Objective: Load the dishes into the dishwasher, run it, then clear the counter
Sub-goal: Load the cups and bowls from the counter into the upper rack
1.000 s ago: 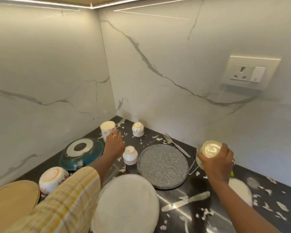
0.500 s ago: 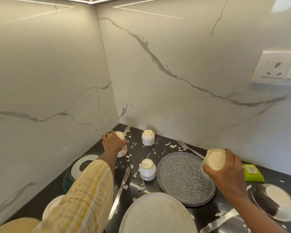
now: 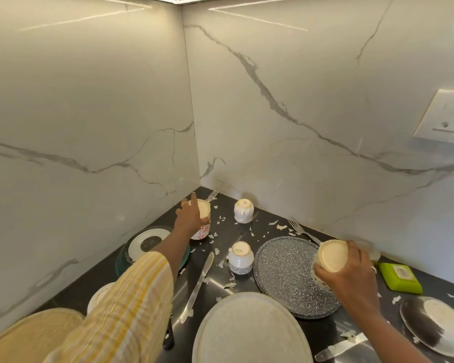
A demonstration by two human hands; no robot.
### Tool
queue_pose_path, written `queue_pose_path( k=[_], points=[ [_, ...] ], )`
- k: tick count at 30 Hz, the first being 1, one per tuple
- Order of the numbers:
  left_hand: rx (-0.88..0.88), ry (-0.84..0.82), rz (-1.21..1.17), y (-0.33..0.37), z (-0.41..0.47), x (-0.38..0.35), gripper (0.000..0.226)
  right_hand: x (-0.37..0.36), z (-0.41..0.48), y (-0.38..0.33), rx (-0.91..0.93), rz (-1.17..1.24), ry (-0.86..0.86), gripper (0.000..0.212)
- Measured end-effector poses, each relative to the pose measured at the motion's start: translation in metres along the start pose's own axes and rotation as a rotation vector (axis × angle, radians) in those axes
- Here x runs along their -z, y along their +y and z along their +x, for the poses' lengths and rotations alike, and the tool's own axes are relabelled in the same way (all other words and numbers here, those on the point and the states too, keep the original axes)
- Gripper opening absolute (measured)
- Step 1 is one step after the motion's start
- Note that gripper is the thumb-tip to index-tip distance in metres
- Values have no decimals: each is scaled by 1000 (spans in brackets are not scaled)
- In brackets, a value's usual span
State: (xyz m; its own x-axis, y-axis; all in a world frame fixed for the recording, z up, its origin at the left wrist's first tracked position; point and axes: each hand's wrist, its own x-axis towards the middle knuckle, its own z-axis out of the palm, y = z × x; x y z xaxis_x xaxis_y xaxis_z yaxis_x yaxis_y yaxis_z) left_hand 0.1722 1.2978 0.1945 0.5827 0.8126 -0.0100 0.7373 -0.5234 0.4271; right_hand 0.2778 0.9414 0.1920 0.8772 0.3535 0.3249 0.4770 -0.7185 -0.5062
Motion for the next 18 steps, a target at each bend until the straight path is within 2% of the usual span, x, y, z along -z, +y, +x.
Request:
queue_pose_path(
  k=[7, 11, 18],
  points=[
    [-126, 157, -14, 29, -75, 44, 94, 21, -8, -16, 73, 111, -59, 94],
    [-97, 231, -94, 56, -146, 48, 90, 40, -23, -20, 85, 198, -66, 93],
    [-66, 320, -77, 91, -259, 28, 98, 71, -60, -10, 207, 322, -112, 90]
  ],
)
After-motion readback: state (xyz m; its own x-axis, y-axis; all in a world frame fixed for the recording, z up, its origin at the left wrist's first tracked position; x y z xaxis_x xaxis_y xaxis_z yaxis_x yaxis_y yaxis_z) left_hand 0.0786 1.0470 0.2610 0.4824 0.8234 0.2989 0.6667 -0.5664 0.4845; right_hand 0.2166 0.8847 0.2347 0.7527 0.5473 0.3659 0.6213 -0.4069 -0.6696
